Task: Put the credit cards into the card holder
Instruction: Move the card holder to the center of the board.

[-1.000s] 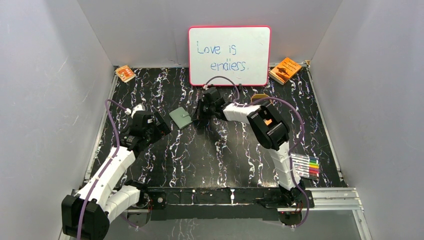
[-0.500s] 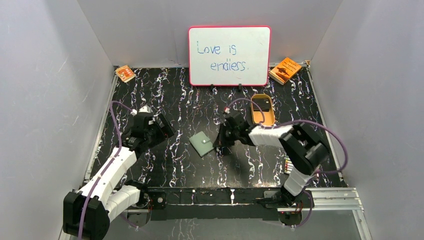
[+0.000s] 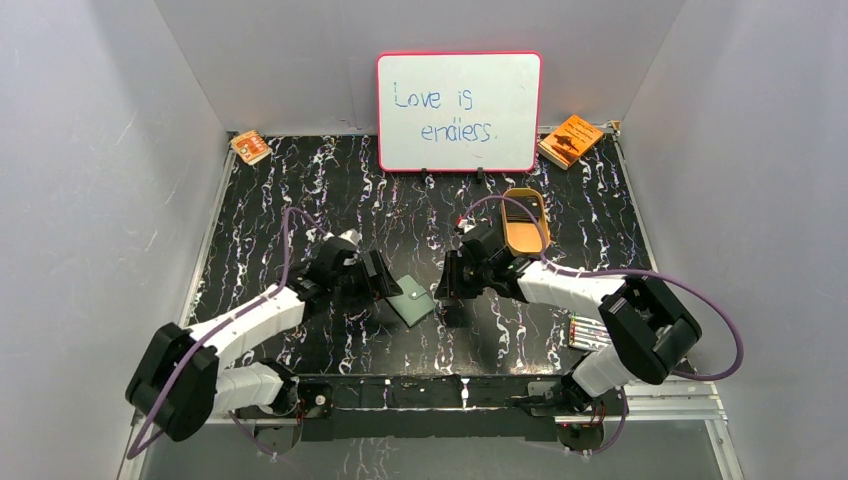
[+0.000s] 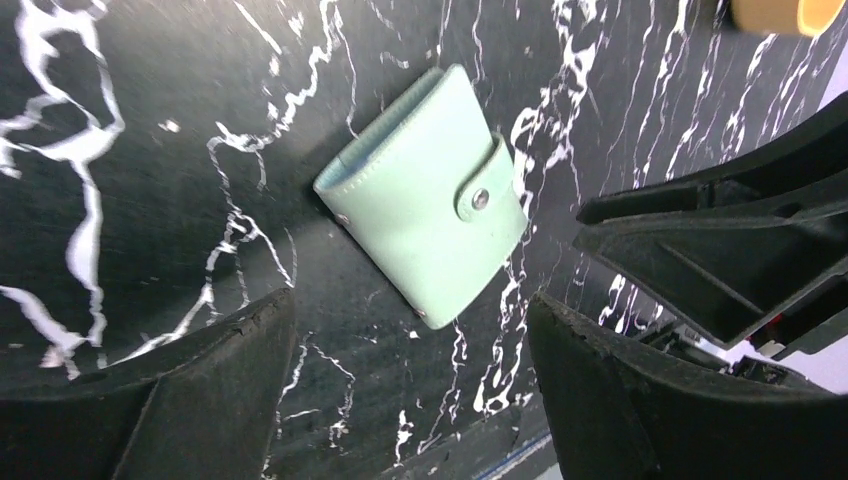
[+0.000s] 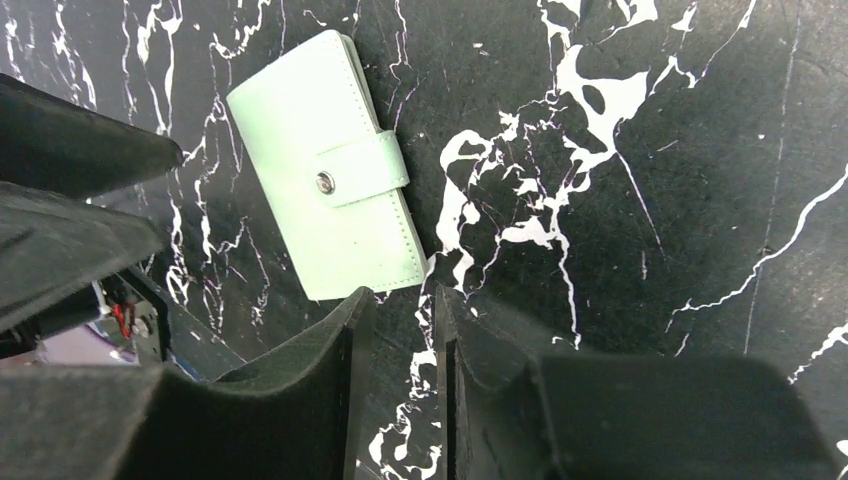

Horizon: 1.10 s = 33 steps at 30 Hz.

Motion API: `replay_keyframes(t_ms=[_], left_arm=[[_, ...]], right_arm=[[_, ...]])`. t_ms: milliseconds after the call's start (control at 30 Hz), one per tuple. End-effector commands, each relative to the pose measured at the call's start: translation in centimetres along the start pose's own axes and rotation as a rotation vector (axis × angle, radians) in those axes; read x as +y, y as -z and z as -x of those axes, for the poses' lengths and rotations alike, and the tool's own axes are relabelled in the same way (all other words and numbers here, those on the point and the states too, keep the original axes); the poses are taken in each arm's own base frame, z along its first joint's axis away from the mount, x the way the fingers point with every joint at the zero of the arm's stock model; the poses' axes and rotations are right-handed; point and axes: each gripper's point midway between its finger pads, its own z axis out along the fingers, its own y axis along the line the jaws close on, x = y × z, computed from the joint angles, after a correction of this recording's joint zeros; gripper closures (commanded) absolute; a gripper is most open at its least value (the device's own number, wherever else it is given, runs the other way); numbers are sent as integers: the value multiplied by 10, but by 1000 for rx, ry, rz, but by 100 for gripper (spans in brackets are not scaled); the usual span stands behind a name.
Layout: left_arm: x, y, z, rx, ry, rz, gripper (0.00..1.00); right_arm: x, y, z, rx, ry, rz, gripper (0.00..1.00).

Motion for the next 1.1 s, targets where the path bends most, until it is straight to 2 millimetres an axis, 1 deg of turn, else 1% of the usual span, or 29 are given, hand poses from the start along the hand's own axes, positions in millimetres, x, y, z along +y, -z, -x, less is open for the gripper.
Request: replay_keyframes(t_ms=[0,100,200,300,367,500,667,733,800,900,967,1000,1067], left_arm=[[-10,-11,-8,12,58,-3,19],[-4,-17,-8,13,76,34,22],[1,-26,-11,44,79,67,25],[8,-34,-14,69,75,107,31],[13,-40,-16,85,71,132,35],[16,-50,-18,111,50,150,43],[13,-60,-16,123,20,142,52],[13,-63,-15,131,8,148,56],[13,-63,-12,126,0,161,58],[16,-55,-5,96,-18,192,58],[15,-45,2,62,-33,198,58],[13,-40,6,44,-38,196,57],[7,-31,12,15,-42,181,56]], right_arm=[[2,-2,6,-6,73,12,65],[5,-12,4,26,79,33,71],[10,-19,4,33,81,64,73],[5,-25,-1,54,77,58,76],[0,-28,-9,75,76,41,77],[-1,-27,-21,90,88,27,79],[1,-29,-38,118,90,21,81],[1,-29,-41,117,87,10,81],[1,-27,-40,106,83,-6,81],[-3,-17,-30,71,96,-61,78],[-1,-7,-19,39,125,-85,74],[4,-2,-11,16,140,-86,72],[10,6,-1,-9,174,-88,69]])
